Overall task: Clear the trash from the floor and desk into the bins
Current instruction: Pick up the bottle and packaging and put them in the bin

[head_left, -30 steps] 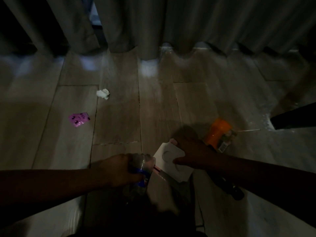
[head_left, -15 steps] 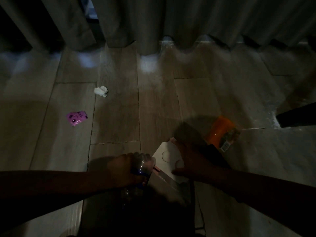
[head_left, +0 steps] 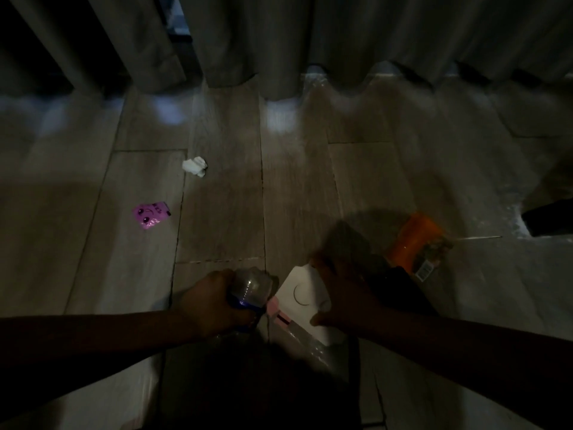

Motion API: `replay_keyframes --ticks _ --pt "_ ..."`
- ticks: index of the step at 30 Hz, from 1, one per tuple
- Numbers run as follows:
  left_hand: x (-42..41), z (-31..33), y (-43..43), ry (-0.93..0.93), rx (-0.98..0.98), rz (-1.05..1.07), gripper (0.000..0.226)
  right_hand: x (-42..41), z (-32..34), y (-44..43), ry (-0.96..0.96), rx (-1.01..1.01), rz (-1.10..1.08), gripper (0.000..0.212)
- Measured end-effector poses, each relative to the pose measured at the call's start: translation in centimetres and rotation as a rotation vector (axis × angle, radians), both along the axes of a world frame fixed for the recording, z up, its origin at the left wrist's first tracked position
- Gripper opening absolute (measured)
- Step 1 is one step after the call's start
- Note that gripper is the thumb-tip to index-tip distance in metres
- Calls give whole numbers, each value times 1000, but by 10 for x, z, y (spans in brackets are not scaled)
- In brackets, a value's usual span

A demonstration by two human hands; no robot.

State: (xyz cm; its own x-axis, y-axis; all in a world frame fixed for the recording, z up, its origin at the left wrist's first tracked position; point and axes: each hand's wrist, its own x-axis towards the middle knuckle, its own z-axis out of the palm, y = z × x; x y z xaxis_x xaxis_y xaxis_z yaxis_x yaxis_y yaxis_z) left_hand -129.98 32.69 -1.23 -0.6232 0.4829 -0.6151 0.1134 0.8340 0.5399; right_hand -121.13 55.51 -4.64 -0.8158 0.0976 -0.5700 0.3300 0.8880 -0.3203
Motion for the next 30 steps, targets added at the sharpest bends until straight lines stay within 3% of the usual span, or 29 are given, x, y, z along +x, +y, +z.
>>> replay_keyframes --ticks 7,14,23,28,30 --pt "-12 4 -27 77 -57 87 53 -15 4 -17 -48 -161 -88 100" --pt "-21 9 -57 140 -74 145 56 -52 14 -36 -2 -169 -85 49" --pt "-36 3 -108 169 -49 302 44 -116 22 -76 149 -264 -8 47" --pt "-43 0 -138 201 2 391 42 -157 28 -112 199 -317 65 81" --pt "-45 -1 -151 208 28 425 42 -171 29 -124 208 -335 100 84"
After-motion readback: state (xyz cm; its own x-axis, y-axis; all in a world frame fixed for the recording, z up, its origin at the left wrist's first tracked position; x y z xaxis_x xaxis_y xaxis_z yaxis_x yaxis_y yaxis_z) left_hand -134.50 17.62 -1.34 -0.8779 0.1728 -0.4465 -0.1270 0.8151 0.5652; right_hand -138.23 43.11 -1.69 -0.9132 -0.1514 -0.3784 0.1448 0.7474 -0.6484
